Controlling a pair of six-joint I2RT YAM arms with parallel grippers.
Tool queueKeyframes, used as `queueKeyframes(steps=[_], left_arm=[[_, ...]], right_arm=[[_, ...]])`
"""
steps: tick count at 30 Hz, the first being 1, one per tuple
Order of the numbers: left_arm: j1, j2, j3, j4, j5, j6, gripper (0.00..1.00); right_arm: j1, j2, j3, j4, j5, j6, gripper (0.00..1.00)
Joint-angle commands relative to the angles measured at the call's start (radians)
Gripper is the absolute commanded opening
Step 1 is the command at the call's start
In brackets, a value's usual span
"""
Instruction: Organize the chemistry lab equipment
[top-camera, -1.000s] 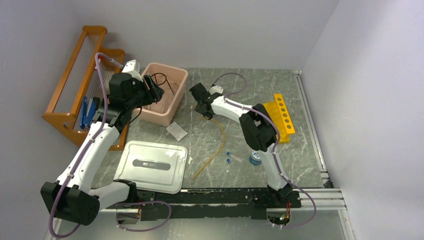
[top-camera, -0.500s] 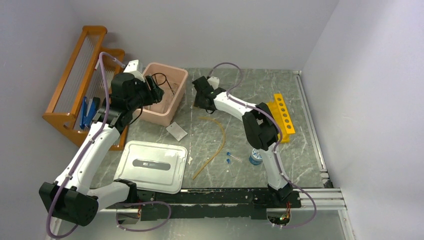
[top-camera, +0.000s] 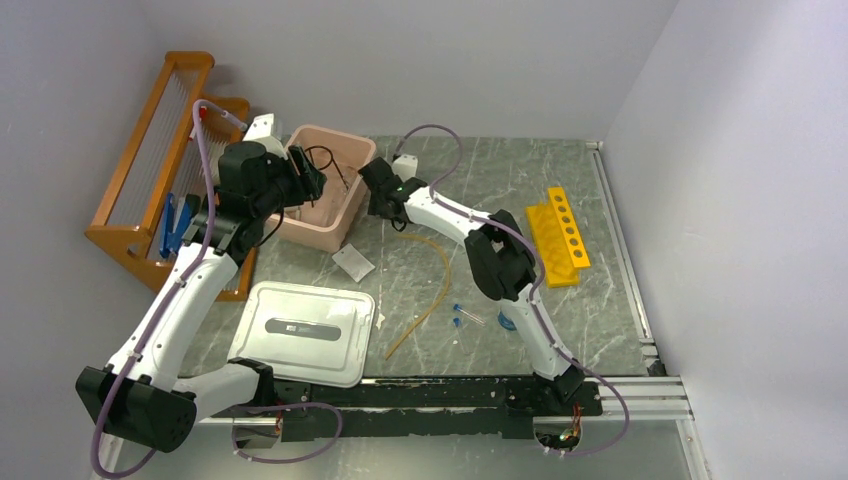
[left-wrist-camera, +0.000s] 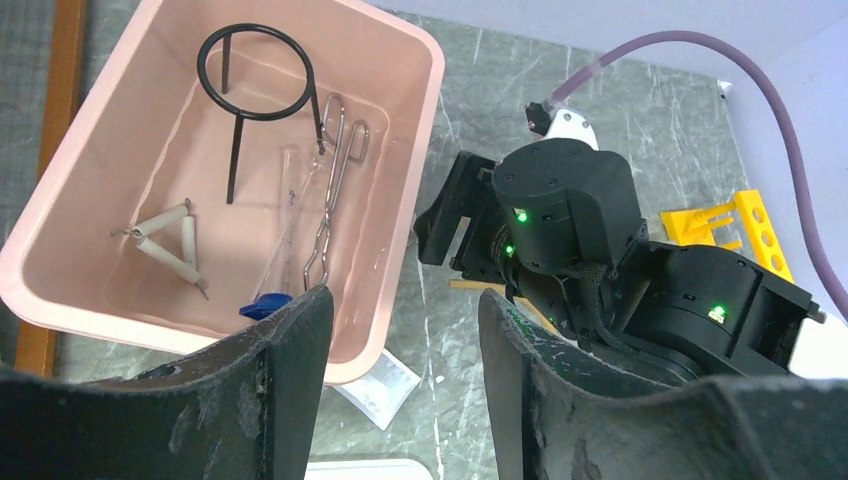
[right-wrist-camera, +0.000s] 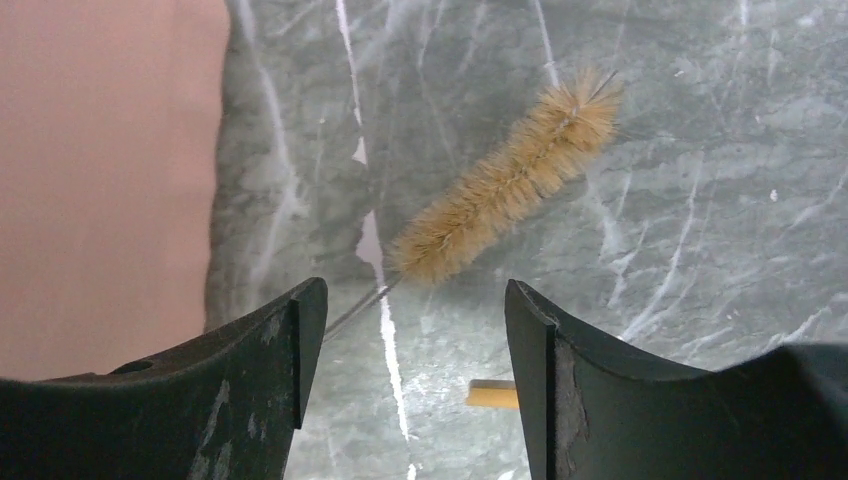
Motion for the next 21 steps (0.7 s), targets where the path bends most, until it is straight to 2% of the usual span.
queueKeyframes(steps=[1, 6, 11, 17, 21], left_arm=[[-0.009, 0.002, 0.036, -0.002, -0.016, 0.012, 0.59], [-0.009, 0.002, 0.031, 0.001, -0.012, 0.011, 0.59], [-0.009, -0.001, 0.033, -0.001, -0.013, 0.010, 0.60], [-0.009, 0.000, 0.034, -0.001, -0.013, 0.010, 0.60], [-0.009, 0.003, 0.028, 0.001, -0.009, 0.007, 0.59]], right_arm=[[-0.005, 0.017, -0.001, 0.009, 0.035, -0.012, 0.68], [-0.005, 0.076, 0.056, -0.046, 0.038, -0.028, 0.69], [-0.017, 0.095, 0.065, -0.108, 0.055, -0.067, 0.64], [-0.053, -0.025, -0.097, -0.034, 0.043, -0.117, 0.47], [-0.079, -0.065, -0.145, -0.003, 0.032, -0.162, 0.34]])
